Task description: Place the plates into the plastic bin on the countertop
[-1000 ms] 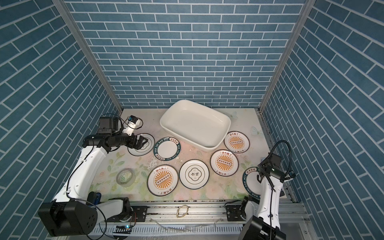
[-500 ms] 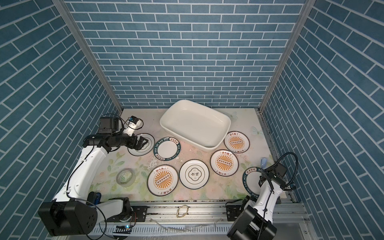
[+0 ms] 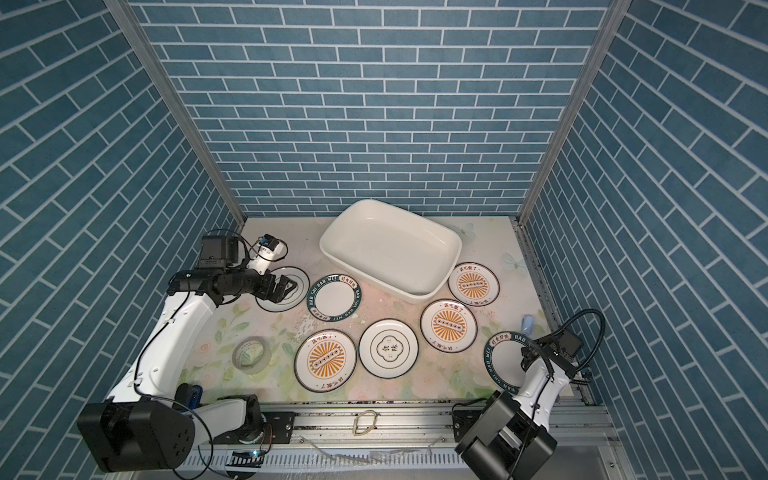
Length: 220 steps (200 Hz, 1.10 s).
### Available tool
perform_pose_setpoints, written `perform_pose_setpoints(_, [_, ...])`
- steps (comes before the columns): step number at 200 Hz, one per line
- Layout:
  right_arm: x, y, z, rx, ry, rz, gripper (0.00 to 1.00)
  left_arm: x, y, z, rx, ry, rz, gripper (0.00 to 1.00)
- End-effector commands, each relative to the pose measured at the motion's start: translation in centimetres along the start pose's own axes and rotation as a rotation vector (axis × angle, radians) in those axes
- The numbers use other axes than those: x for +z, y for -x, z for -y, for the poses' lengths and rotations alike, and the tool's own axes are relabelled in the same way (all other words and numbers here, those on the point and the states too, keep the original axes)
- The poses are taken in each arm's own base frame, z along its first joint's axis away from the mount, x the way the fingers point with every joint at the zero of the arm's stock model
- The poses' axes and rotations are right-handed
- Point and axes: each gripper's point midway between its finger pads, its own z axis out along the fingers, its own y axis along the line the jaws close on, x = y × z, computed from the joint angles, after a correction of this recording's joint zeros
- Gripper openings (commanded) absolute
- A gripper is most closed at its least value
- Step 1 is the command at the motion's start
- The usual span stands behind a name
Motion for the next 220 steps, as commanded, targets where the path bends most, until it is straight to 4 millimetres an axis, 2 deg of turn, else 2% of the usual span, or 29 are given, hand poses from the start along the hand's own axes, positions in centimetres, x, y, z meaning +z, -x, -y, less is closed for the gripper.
perform_pose_setpoints(1, [0.4, -0.6, -0.2, -0.03, 0.024, -0.025, 0.92, 0.2, -0.7, 0.4, 0.015, -0.015, -0.024, 1.0])
perform_pose_setpoints(88, [0.1, -1.5, -1.1, -0.067, 0.093, -0.057, 0.89, 0.3, -0.6, 0.3, 0.029, -0.011, -0.022, 0.99])
perform_pose_setpoints(143, [-0.6, -2.1, -2.6, -0.085, 0.196, -0.079, 0.83, 0.5, -1.0, 0.3, 0.041, -0.015, -0.031, 1.0])
perform_pose_setpoints(220, [-0.5, -2.7, -3.4, -0.104, 0.242, -0.114, 0.82, 0.5, -1.2, 0.5, 0.051, -0.022, -0.035, 1.0])
